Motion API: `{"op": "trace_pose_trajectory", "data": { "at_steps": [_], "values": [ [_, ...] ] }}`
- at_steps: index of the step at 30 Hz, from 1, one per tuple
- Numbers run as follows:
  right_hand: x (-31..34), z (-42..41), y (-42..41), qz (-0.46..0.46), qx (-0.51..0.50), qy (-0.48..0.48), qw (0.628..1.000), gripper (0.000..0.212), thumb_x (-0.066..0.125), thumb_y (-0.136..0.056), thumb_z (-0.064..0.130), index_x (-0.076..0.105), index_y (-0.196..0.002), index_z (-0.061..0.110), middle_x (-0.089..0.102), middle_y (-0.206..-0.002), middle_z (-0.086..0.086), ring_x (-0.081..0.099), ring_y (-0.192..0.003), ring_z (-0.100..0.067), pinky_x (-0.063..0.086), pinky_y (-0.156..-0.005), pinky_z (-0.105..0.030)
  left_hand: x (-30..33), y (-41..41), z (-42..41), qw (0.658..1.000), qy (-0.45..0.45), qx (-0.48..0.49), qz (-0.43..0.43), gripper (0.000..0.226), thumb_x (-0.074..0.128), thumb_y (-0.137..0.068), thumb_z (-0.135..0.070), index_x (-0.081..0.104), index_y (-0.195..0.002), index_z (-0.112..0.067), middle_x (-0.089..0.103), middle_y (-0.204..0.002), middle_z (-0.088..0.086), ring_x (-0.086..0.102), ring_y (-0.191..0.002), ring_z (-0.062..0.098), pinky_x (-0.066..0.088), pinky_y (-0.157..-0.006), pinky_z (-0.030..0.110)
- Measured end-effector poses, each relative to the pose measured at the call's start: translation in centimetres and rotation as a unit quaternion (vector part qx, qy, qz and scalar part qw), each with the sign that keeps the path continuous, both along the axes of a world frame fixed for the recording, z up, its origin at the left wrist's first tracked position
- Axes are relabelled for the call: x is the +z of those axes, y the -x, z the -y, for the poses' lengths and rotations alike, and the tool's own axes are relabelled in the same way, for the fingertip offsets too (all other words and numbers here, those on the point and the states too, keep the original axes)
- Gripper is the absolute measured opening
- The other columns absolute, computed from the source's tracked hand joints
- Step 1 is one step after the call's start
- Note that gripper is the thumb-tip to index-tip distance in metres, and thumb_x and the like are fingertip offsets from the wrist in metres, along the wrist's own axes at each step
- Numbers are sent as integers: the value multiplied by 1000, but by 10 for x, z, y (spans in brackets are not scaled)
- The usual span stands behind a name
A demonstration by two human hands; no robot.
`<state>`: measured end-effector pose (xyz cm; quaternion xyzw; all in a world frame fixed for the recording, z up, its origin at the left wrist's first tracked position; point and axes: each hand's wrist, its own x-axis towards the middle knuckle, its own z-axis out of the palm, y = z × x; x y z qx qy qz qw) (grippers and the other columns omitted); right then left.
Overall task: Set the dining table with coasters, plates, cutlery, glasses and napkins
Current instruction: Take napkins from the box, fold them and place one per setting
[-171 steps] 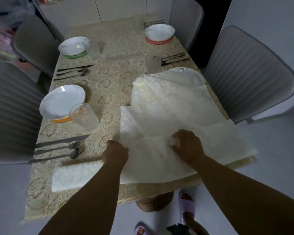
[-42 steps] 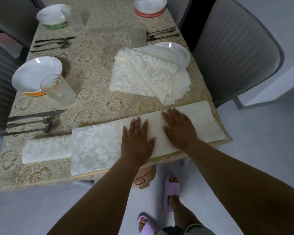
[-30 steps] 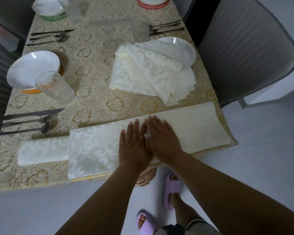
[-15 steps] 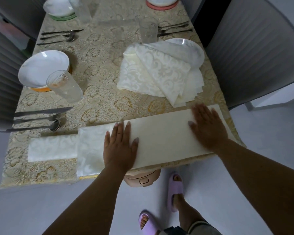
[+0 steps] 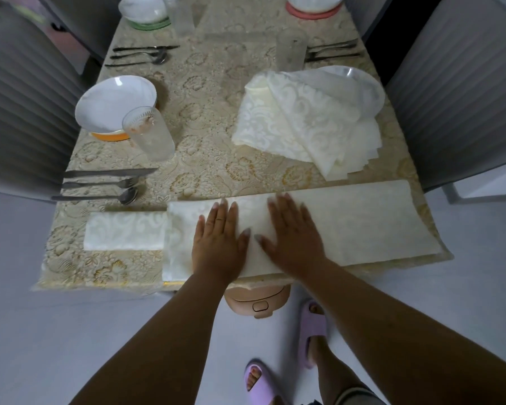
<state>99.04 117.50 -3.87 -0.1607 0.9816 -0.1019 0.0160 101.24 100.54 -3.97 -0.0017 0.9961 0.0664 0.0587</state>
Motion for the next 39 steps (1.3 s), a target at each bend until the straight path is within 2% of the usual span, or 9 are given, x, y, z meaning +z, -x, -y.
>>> {"op": "trace_pose_trajectory", "data": {
  "at_steps": [4, 8, 11, 15, 21, 29, 34, 37, 39],
  "values": [
    [-9, 15, -9, 1, 35, -28, 999, 82, 27, -87, 64, 35, -146, 8, 31, -152, -15, 25, -143, -27, 17, -116, -49, 0, -18, 18, 1000, -13, 14, -7, 77, -3, -90, -55, 11, -155, -16, 9, -161, 6, 2, -149, 20, 3, -121, 41],
    [-7, 15, -9, 20, 34, -38, 998, 84, 22, -87, 67, 29, -149, 10, 23, -156, -13, 16, -146, -25, 10, -115, -48, 1, -41, 35, 992, -60, 91, -56, 69, 18, -96, -47, 40, -142, -1, 40, -148, 18, 34, -139, 34, 26, -117, 45],
    [-5, 15, -9, 19, 37, -45, 998, 86, 18, -86, 68, 23, -151, 12, 17, -158, -11, 9, -147, -24, 3, -116, -45, 8, -50, 37, 976, -47, 176, -118, 56, 40, -89, -41, 55, -120, 3, 58, -122, 21, 54, -110, 40, 45, -96, 46],
    [-6, 16, -9, 12, 29, -49, 998, 84, 19, -86, 67, 25, -150, 12, 19, -157, -11, 13, -147, -24, 4, -115, -45, 22, -56, 34, 934, -49, 324, -144, 53, 73, -76, -33, 55, -109, 5, 58, -106, 25, 53, -97, 42, 44, -82, 45],
    [-8, 14, -9, 14, 34, -52, 998, 87, 6, -84, 69, 7, -153, 17, 2, -160, -6, -5, -148, -18, -5, -118, -43, 33, -49, 45, 853, -150, 499, 41, 65, 65, -79, -52, 47, -119, -4, 62, -116, 14, 55, -110, 36, 43, -91, 40],
    [-5, 13, -10, 29, 34, -41, 998, 90, 2, -79, 70, 4, -153, 18, -3, -160, -4, -9, -147, -17, -8, -118, -42, 72, -38, 30, 827, -380, 411, -56, 23, 64, -85, -28, 63, -92, -6, 67, -86, 7, 63, -81, 28, 47, -66, 30],
    [5, 11, -4, 77, 40, -6, 996, 94, -3, -73, 69, 10, -153, 22, 0, -161, 0, -8, -147, -14, -8, -118, -38, 104, -25, -7, 808, -486, 308, -125, 19, 72, -83, -25, 63, -80, -8, 69, -77, 10, 66, -75, 30, 54, -69, 41],
    [25, 1, 3, 183, -6, 196, 963, 73, 6, -91, 52, 38, -144, 15, 28, -154, -5, 17, -145, -21, 9, -116, -34, 113, -21, -36, 816, -505, 251, -124, 13, 72, -84, -23, 63, -76, -17, 69, -73, 1, 66, -68, 20, 54, -64, 37],
    [45, -13, 8, 267, -119, 392, 872, 53, 21, -103, 41, 61, -123, 12, 56, -129, -4, 46, -126, -22, 29, -106, -31, 112, -17, -55, 823, -512, 216, -118, 16, 71, -85, -22, 61, -73, -17, 67, -71, 1, 64, -65, 16, 53, -61, 35]
  ]
}}
